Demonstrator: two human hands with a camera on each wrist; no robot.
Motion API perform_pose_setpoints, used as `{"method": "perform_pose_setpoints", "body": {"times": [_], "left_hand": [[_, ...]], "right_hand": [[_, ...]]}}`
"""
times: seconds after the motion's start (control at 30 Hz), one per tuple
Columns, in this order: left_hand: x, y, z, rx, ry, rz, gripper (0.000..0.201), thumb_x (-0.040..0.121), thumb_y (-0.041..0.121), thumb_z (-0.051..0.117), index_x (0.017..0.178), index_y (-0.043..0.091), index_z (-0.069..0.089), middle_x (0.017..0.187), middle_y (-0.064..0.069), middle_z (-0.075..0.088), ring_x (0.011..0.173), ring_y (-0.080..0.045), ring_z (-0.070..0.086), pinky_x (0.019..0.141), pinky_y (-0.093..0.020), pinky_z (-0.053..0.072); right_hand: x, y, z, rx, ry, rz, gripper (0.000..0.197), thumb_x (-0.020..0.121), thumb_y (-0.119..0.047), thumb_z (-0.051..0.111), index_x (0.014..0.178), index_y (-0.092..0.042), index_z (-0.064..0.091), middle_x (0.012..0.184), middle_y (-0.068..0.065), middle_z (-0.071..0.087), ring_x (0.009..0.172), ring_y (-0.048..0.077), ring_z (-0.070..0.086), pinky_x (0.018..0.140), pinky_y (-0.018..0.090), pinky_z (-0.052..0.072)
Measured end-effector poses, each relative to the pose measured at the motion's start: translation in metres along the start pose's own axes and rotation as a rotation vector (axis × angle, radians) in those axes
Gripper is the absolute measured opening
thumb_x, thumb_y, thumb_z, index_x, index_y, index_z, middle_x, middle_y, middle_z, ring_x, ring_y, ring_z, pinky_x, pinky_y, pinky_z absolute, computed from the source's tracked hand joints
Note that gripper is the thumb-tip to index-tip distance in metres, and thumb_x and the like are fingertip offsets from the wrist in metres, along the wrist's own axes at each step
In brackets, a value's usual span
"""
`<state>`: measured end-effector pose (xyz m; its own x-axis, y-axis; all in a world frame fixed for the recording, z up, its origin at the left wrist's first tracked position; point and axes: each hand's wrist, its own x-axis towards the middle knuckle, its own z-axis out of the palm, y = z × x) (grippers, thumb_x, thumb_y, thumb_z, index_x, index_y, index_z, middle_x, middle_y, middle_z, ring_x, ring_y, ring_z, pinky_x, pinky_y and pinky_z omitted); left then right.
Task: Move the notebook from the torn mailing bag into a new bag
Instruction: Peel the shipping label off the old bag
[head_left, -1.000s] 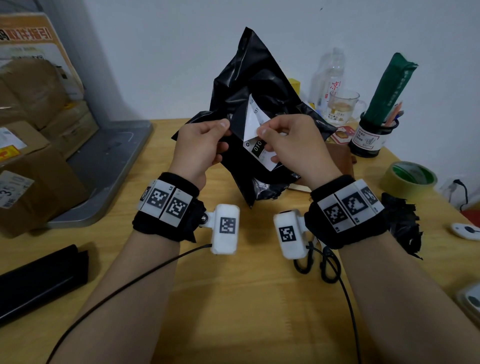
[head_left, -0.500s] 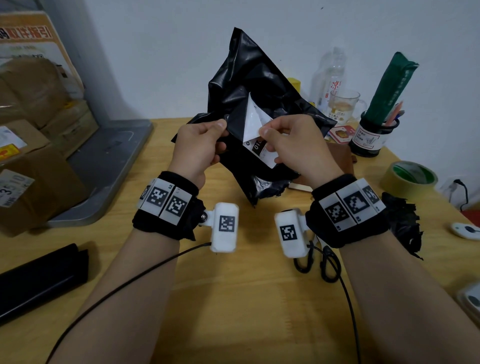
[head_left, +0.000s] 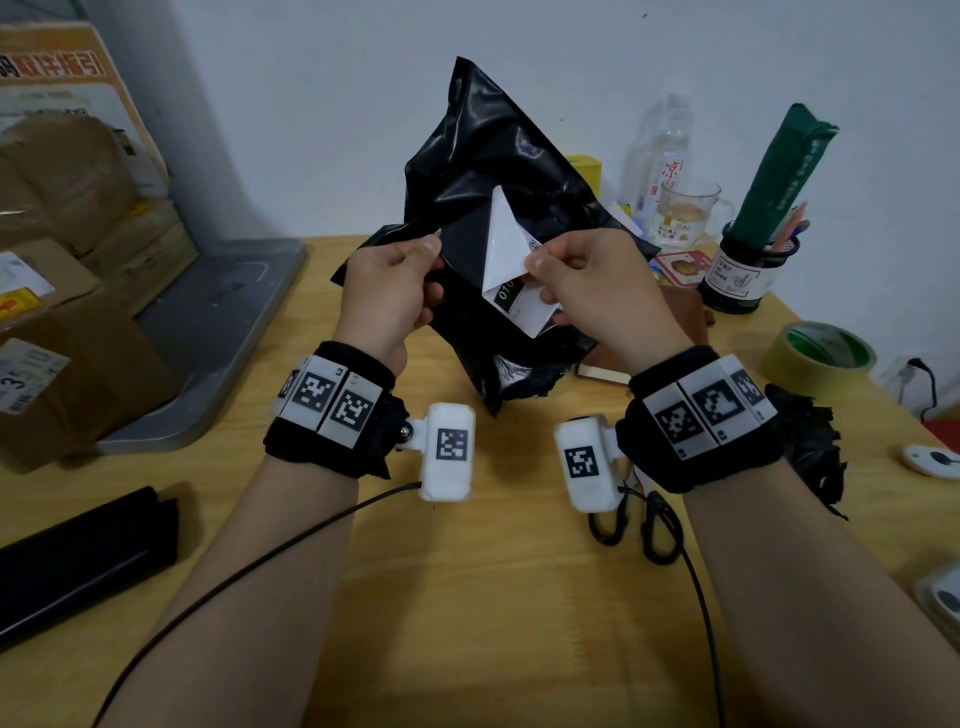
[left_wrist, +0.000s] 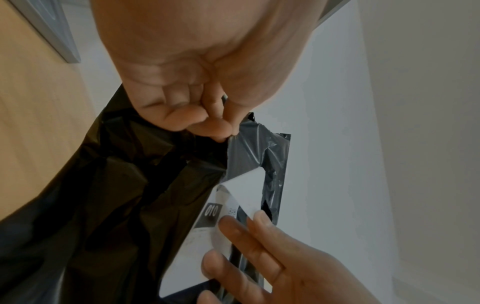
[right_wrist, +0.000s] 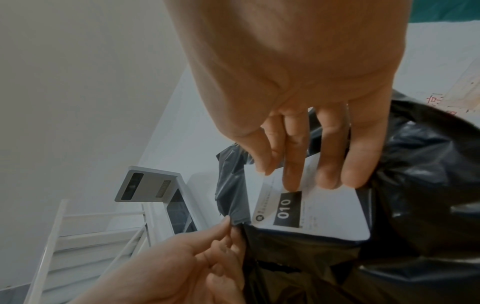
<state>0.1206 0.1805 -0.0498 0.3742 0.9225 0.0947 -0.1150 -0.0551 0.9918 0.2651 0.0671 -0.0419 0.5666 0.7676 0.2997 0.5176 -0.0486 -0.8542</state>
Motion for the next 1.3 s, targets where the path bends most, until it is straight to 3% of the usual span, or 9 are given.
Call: {"method": "perform_pose_setpoints", "body": {"times": [0.2, 0.43, 0.67, 1.0, 1.23, 1.3], "left_hand": [[-0.0002, 0.0001, 0.0002, 0.011, 0.012, -0.001, 0.014, 0.100, 0.022, 0.056, 0.093, 0.021, 0.069, 0.086, 0.006, 0.065, 0.066, -0.005, 0.057, 0.052, -0.020, 0.043], [0.0002, -0.0006, -0.0009, 0.043, 0.035, 0.007, 0.014, 0.100, 0.024, 0.055, 0.095, 0.024, 0.068, 0.089, 0.009, 0.066, 0.078, -0.005, 0.059, 0.056, -0.021, 0.043], [0.0022, -0.0008, -0.0019, 0.027, 0.057, 0.000, 0.012, 0.100, 0.024, 0.055, 0.097, 0.023, 0.068, 0.091, 0.008, 0.066, 0.079, -0.007, 0.059, 0.058, -0.023, 0.041], [0.0022, 0.0006, -0.0029, -0.003, 0.082, -0.009, 0.013, 0.100, 0.024, 0.055, 0.095, 0.023, 0.067, 0.088, 0.008, 0.065, 0.078, -0.008, 0.059, 0.057, -0.022, 0.040], [0.0020, 0.0007, -0.0033, -0.016, 0.109, -0.006, 0.012, 0.100, 0.023, 0.055, 0.096, 0.023, 0.067, 0.091, 0.008, 0.065, 0.078, -0.006, 0.060, 0.056, -0.020, 0.041], [0.0024, 0.0003, -0.0036, -0.020, 0.116, -0.007, 0.012, 0.100, 0.023, 0.055, 0.096, 0.024, 0.066, 0.091, 0.008, 0.065, 0.078, -0.007, 0.060, 0.056, -0.021, 0.041]], "right_hand": [[0.0011, 0.0020, -0.0010, -0.008, -0.026, 0.012, 0.019, 0.099, -0.024, 0.064, 0.081, -0.027, 0.068, 0.081, -0.010, 0.067, 0.086, 0.012, 0.067, 0.091, 0.048, 0.058], [0.0023, 0.0033, 0.0002, -0.035, -0.043, 0.031, 0.020, 0.099, -0.023, 0.063, 0.079, -0.025, 0.066, 0.080, -0.005, 0.068, 0.092, 0.023, 0.071, 0.089, 0.051, 0.058], [-0.0001, 0.0016, -0.0019, -0.040, -0.045, 0.037, 0.020, 0.101, -0.022, 0.060, 0.081, -0.024, 0.064, 0.091, 0.012, 0.073, 0.086, 0.025, 0.074, 0.086, 0.050, 0.059], [-0.0005, 0.0020, -0.0027, -0.035, -0.047, 0.052, 0.021, 0.102, -0.022, 0.059, 0.081, -0.025, 0.062, 0.095, 0.010, 0.073, 0.083, 0.025, 0.074, 0.084, 0.047, 0.060], [-0.0002, 0.0051, -0.0039, -0.020, -0.064, 0.080, 0.018, 0.102, -0.023, 0.059, 0.085, -0.023, 0.063, 0.101, 0.011, 0.071, 0.083, 0.024, 0.075, 0.072, 0.034, 0.059], [-0.0002, 0.0056, -0.0039, -0.016, -0.060, 0.084, 0.016, 0.102, -0.022, 0.059, 0.088, -0.020, 0.064, 0.102, 0.012, 0.071, 0.085, 0.024, 0.074, 0.064, 0.025, 0.058]]}}
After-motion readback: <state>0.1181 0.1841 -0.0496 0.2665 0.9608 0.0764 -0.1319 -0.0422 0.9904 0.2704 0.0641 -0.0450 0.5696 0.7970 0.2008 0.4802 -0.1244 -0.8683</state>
